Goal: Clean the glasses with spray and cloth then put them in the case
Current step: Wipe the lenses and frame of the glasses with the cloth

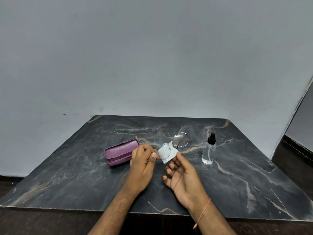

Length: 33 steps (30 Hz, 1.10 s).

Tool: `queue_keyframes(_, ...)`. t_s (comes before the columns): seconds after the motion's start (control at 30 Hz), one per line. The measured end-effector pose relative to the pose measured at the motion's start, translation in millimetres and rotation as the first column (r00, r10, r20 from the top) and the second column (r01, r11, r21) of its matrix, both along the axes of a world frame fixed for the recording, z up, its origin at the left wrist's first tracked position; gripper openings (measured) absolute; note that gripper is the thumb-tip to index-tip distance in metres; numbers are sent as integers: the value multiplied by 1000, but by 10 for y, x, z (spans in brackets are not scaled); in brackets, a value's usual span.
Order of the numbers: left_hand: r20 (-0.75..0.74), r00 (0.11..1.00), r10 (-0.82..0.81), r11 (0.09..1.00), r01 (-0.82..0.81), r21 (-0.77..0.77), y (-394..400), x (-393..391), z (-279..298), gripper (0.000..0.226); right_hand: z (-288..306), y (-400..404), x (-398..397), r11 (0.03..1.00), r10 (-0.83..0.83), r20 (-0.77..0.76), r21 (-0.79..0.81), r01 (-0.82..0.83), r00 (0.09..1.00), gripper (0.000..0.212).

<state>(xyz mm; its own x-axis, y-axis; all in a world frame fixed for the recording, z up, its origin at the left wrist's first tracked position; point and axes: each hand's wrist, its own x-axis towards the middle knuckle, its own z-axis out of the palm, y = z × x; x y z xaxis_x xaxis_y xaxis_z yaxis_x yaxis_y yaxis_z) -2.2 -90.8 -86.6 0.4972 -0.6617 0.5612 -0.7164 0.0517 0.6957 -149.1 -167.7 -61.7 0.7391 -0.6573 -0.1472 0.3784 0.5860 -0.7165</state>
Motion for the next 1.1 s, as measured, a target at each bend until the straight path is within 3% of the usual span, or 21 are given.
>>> queue_keyframes(0.23,3,999,-42,999,42,11,-4,-1,-12,47,4,17,20,991,63,-29,-114,-66,998,60)
queue_keyframes(0.3,-7,1000,-24,1000,24,-13,11,-8,5,41,-22,23,35,990,31,-49,-134,-37,998,65)
queue_keyframes(0.4,-32,999,9,996,-12,-88,40,-14,27,30,-64,36,41,983,-40,-74,-183,26,996,59)
queue_keyframes(0.6,-15,1000,-27,999,27,-32,38,-27,17,27,-61,16,15,991,-66,-17,-116,64,998,42)
queue_keyframes(0.87,-25,999,-46,999,45,-19,47,-45,37,39,-31,48,29,982,-30,-31,-190,23,999,50)
queue_keyframes(0.97,-27,999,-30,998,28,-64,73,-51,62,25,-40,68,29,977,-69,-29,-205,61,997,56)
queue_keyframes(1.1,-25,999,-39,997,37,-63,70,-50,53,25,-38,57,19,980,-96,3,-174,95,995,51)
